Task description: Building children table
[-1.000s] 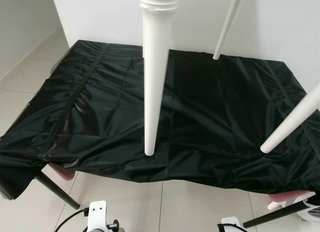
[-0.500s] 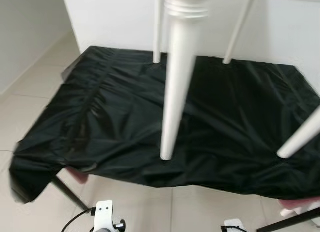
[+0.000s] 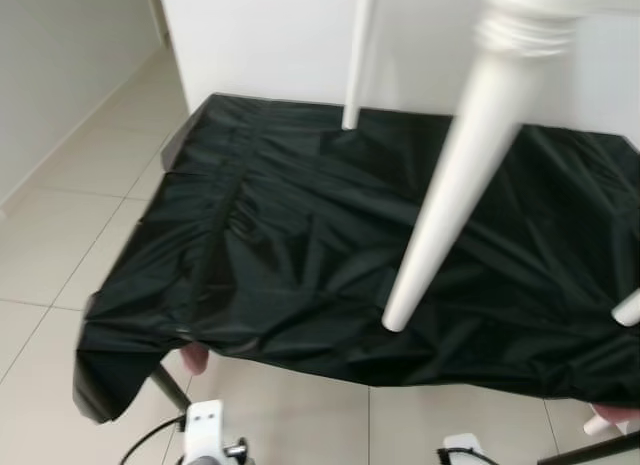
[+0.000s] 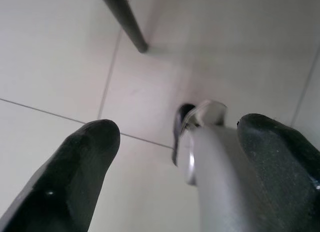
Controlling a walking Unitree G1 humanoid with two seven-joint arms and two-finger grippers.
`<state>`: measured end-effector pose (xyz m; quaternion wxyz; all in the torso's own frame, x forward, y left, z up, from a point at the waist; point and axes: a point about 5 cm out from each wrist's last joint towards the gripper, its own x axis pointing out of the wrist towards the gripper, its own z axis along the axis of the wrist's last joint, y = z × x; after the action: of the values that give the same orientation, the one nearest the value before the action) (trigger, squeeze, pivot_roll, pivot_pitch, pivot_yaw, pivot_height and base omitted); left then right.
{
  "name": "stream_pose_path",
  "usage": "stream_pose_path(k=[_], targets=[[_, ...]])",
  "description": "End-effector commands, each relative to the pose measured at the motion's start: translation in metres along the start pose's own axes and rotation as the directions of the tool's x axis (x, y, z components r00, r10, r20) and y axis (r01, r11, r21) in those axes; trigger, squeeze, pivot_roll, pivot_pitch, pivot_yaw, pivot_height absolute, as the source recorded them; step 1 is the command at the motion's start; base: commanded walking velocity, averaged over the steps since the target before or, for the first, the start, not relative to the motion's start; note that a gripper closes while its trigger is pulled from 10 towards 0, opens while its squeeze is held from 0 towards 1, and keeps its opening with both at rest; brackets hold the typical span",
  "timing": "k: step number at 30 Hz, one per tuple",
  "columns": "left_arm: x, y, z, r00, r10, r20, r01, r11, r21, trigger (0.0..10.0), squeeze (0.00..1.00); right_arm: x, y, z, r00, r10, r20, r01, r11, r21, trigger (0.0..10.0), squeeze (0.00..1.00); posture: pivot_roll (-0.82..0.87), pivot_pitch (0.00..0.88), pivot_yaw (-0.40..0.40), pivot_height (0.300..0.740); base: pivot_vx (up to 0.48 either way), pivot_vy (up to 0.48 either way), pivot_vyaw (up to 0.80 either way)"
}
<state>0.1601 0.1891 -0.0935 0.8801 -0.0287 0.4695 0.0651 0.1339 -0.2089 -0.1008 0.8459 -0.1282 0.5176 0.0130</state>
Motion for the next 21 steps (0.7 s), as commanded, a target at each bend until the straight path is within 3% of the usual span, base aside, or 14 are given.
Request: stream_pose_path(k=[1, 8, 21], targets=[[-0.0007, -0.0122, -0.0075, 0.999, -0.029, -0.030, 0.029, 1.000, -0.007, 10.0, 0.00, -0.0012, 0.0012, -0.0080, 1.000, 0.009, -0.030, -0.009, 1.000, 0.004, 10.0, 0.00, 0.05, 0.000, -0.078, 0.740, 0.000, 0.458, 0.00], [-0.0010, -0.0120, -0.0087, 0.999, -0.029, -0.032, 0.028, 1.000, -0.012, 10.0, 0.00, -0.0013, 0.0012, -0.0087, 0.999, 0.009, -0.031, -0.009, 1.000, 0.001, 10.0, 0.00, 0.05, 0.000, -0.080, 0.740, 0.000, 0.458, 0.00], [-0.0012, -0.0117, -0.0093, 0.999, -0.019, -0.030, 0.019, 1.000, -0.018, 10.0, 0.00, -0.0016, 0.0006, -0.0098, 0.999, 0.011, -0.034, -0.011, 1.000, -0.011, 10.0, 0.00, 0.06, 0.000, -0.084, 0.740, 0.000, 0.000, 0.00]])
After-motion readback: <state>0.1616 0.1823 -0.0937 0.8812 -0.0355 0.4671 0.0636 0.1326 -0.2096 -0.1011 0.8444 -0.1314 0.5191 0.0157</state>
